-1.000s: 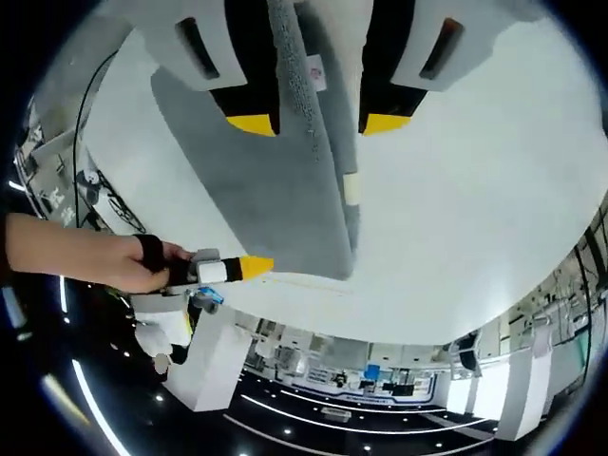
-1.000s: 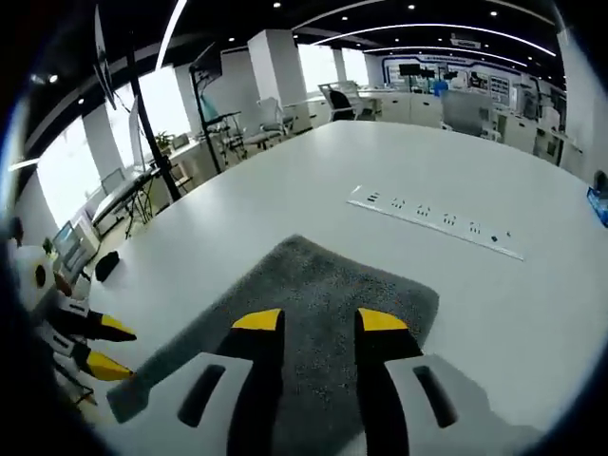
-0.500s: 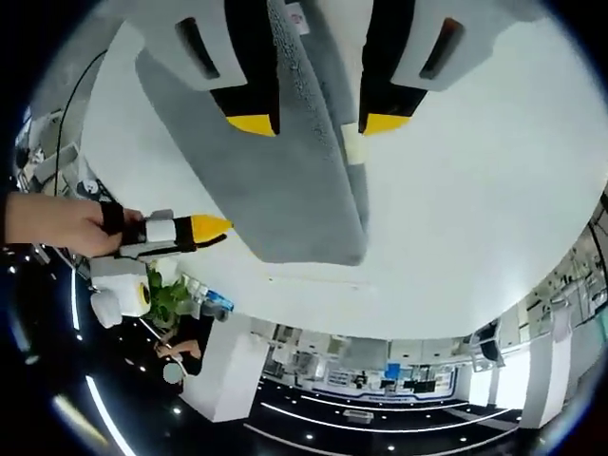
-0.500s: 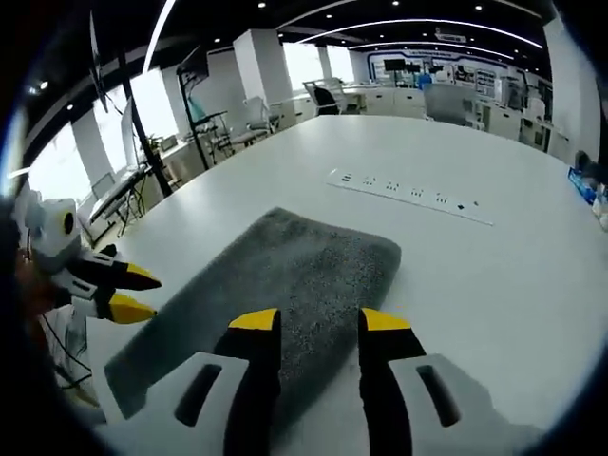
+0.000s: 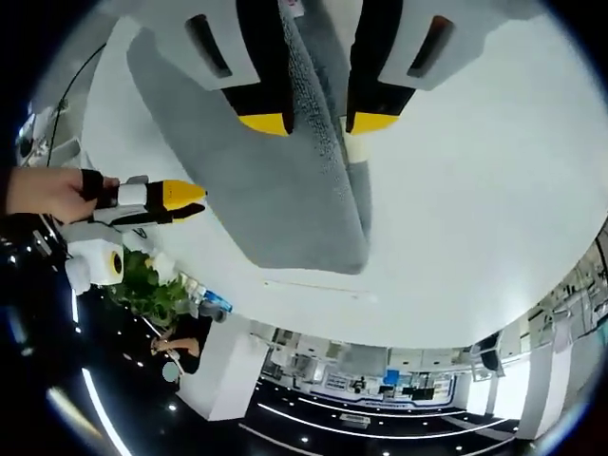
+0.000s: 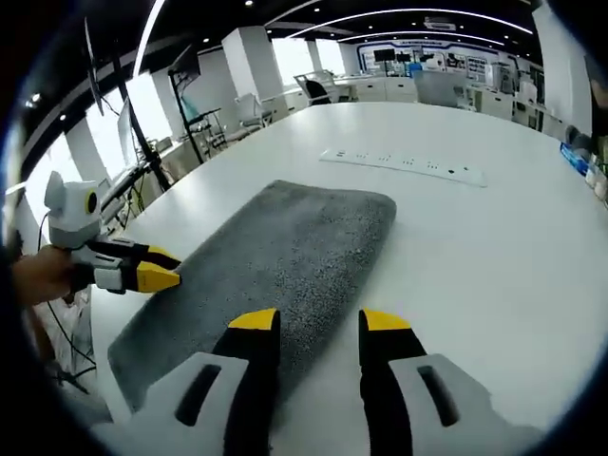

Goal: Fold the towel on the table until its edges align and the towel forms a compact rectangular stack.

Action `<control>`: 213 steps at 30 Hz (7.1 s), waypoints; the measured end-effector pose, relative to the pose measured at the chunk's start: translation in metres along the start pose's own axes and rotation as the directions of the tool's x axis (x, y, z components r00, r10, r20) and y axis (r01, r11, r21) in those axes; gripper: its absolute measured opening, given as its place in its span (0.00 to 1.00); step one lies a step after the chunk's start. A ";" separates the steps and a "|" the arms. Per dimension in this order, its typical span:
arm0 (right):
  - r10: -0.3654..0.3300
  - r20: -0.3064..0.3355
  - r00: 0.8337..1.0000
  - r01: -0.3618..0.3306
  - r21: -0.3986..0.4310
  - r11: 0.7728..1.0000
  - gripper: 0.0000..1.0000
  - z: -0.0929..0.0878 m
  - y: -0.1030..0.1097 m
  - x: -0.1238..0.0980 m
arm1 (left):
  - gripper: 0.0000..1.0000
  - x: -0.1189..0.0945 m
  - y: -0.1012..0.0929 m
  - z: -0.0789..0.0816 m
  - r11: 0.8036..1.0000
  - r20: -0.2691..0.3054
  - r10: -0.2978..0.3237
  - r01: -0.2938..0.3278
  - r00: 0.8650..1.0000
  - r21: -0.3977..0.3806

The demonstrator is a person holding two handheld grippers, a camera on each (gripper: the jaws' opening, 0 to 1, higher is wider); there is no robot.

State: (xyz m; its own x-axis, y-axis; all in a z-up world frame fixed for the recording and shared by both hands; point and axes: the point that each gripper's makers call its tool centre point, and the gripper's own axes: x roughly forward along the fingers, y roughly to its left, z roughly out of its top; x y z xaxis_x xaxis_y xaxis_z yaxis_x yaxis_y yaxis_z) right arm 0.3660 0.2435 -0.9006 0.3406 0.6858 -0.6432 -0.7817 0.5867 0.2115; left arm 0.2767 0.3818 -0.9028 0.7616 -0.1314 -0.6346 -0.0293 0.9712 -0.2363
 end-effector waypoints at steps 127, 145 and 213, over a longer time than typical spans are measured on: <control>0.172 -0.198 0.965 -0.237 -0.378 0.895 0.28 -0.121 0.029 -0.161 | 0.45 -0.051 -0.254 -0.084 0.646 -0.260 -0.403 0.474 0.877 0.598; 0.217 -0.285 0.934 -0.328 -0.435 0.839 0.23 -0.164 0.055 -0.173 | 0.31 -0.045 -0.260 -0.122 0.570 -0.359 -0.364 0.510 0.860 0.644; 0.175 -0.163 0.971 -0.220 -0.314 0.924 0.04 -0.124 0.046 -0.176 | 0.09 -0.033 -0.237 -0.093 0.511 -0.169 -0.183 0.240 0.969 0.825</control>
State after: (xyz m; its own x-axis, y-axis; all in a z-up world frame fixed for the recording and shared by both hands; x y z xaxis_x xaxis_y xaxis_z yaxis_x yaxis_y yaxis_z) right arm 0.2054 0.0965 -0.8687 0.1086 0.6987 -0.7072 -0.9609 0.2560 0.1054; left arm 0.1983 0.1379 -0.8940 0.6337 -0.3384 -0.6956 0.7022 0.6289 0.3337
